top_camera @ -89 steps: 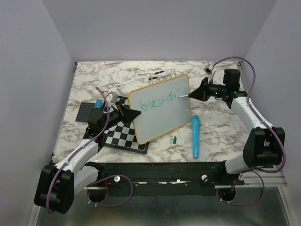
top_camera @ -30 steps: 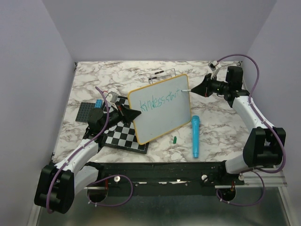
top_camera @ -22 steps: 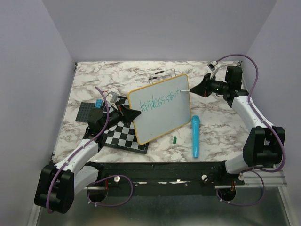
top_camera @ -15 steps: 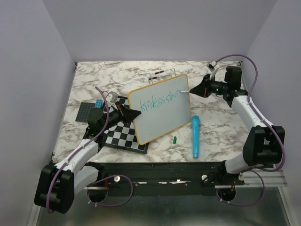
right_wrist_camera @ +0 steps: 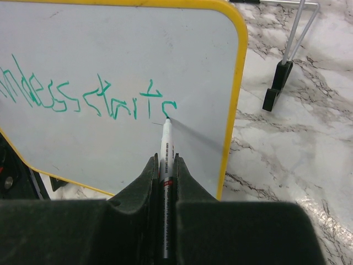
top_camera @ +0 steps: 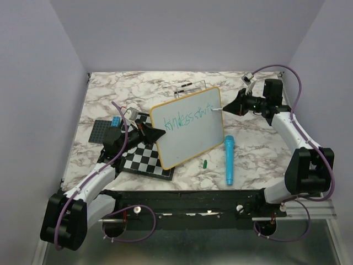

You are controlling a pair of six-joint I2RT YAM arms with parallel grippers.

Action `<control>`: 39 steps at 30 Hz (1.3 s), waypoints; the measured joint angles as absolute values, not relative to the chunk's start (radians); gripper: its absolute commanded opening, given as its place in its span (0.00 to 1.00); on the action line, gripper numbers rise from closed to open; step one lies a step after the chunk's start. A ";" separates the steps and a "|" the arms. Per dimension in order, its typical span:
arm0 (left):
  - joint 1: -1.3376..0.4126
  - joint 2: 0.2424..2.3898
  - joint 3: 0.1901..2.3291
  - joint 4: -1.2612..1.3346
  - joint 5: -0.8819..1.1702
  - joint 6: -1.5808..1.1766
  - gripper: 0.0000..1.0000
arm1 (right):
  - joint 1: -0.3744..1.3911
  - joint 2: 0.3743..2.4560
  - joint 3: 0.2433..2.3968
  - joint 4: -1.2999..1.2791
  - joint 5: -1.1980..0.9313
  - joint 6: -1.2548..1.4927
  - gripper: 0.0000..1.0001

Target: Write a sentence on the whiteboard

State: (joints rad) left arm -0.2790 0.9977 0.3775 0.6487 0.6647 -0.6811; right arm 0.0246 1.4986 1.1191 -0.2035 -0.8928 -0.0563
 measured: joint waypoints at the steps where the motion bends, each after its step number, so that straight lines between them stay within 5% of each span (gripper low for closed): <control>1: -0.279 0.998 0.377 0.649 0.665 -0.682 0.00 | 0.025 1.499 1.119 -0.207 -0.891 -0.059 0.01; 25: -0.279 0.998 0.377 0.650 0.665 -0.677 0.00 | 0.046 1.491 1.113 -0.233 -0.933 -0.050 0.00; 39: -0.279 0.998 0.377 0.652 0.666 -0.667 0.00 | 0.044 1.201 1.105 -0.185 -1.126 -0.006 0.01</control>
State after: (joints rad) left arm -0.2794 0.9977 0.3775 0.6518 0.6662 -0.6670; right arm 0.0444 1.2015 1.1053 -0.1848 -1.1255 -0.0055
